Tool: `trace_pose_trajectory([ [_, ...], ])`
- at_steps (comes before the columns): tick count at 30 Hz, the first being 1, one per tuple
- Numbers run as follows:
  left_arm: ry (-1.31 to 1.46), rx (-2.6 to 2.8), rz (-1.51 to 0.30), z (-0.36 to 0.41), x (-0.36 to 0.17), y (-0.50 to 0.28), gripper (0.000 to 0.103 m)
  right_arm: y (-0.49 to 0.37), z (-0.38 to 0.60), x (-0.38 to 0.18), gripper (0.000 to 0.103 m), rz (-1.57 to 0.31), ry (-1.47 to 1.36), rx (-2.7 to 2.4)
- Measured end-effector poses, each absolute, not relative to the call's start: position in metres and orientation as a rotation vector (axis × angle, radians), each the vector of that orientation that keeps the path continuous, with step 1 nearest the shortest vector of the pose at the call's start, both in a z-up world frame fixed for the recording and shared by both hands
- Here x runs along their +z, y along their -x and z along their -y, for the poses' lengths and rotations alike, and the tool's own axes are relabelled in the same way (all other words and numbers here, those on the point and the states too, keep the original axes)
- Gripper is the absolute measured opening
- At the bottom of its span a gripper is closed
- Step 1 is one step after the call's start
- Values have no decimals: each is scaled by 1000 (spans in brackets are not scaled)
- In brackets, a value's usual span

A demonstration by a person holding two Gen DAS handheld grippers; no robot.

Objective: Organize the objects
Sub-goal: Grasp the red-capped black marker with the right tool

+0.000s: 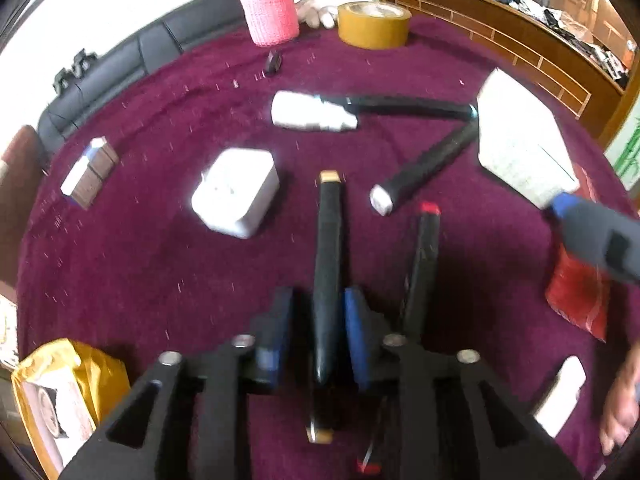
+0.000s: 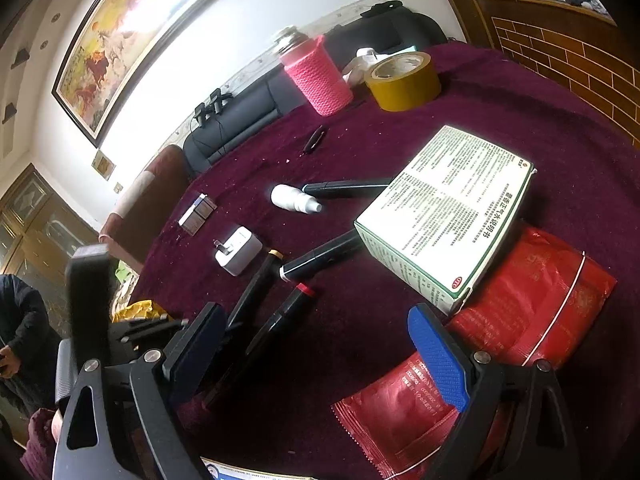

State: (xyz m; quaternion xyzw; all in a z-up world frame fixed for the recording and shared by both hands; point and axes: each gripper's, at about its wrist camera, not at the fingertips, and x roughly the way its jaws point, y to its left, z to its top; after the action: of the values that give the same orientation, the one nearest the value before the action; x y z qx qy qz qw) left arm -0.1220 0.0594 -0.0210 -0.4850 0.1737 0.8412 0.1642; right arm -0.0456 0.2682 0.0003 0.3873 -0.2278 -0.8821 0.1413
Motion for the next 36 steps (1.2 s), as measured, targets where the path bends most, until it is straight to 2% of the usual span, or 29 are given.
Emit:
trace_pose_trajectory([
  [3,1332,2433,-530,-64,-22,120,33,47,-266,0,96,647,-1120,-2550],
  [4,1328,2427,-520,-64,-22,119,20,47,-266,0,96,644,-1122,-2550],
  [5,1333,2402,-486,-64,-22,117,14,48,-266,-1,96,639,-1124,-2551],
  [7,1336,2409,-474,-61,-21,111,14,49,-264,-1,96,625,-1127,-2554],
  [17,1161,2543,26,24,47,32,14,47,-250,0,95,494,-1120,-2615],
  [22,1023,2667,143,71,75,-19,14,41,-236,14,96,472,-1142,-2612],
  [25,992,2714,195,96,79,-39,14,42,-212,20,96,392,-1244,-2582],
  [33,954,2813,295,164,73,-77,14,64,-153,-10,95,167,-1573,-2557],
  [35,959,2830,323,179,70,-84,14,69,-142,-18,92,91,-1624,-2584],
  [36,963,2842,331,187,67,-86,14,70,-138,-21,85,61,-1644,-2598],
])
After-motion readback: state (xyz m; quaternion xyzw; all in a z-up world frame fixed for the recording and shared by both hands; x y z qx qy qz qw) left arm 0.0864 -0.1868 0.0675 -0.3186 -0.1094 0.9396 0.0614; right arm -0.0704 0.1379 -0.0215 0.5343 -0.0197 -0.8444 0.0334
